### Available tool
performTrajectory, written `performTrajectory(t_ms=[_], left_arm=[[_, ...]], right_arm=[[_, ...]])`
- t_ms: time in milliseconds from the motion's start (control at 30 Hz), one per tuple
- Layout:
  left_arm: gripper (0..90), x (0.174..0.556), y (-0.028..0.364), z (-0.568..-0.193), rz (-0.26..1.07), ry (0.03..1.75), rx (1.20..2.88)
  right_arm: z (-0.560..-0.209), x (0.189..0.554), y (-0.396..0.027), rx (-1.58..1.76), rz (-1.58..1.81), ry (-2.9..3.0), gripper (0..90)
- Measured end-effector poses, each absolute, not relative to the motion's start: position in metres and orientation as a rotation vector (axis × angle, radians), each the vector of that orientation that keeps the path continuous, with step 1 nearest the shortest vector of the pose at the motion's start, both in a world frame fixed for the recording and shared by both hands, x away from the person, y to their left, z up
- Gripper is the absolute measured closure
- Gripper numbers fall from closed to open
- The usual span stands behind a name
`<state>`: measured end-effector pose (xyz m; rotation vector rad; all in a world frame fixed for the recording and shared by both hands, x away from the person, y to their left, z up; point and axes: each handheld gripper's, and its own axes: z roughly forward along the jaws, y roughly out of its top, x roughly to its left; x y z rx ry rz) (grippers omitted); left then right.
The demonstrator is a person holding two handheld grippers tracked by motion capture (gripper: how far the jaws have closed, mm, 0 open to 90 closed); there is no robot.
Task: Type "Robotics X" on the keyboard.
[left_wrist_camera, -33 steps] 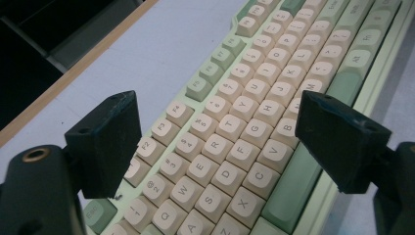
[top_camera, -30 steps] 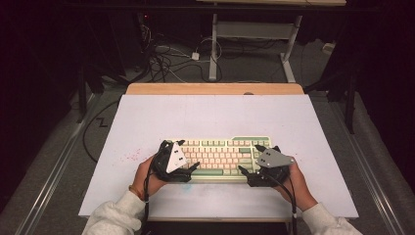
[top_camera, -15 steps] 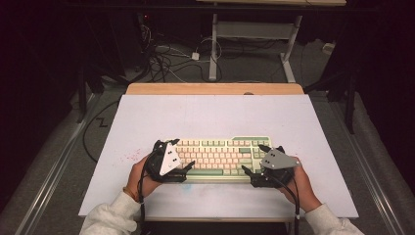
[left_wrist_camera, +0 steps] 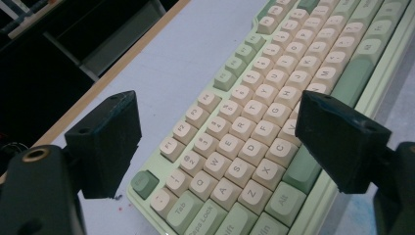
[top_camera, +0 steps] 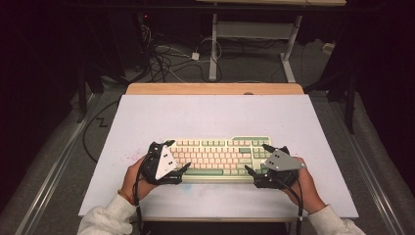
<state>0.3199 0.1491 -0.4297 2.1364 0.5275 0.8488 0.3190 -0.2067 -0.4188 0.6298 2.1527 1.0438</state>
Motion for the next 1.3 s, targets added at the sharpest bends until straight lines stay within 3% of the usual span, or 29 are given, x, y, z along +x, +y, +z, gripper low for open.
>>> performTrajectory(t_ms=[1300], left_arm=[[16.6,0.299,0.174,-0.429,0.899,0.528,2.132]], right_arm=[[-0.412,0.303,-0.238,0.676,1.009,2.076,16.9]])
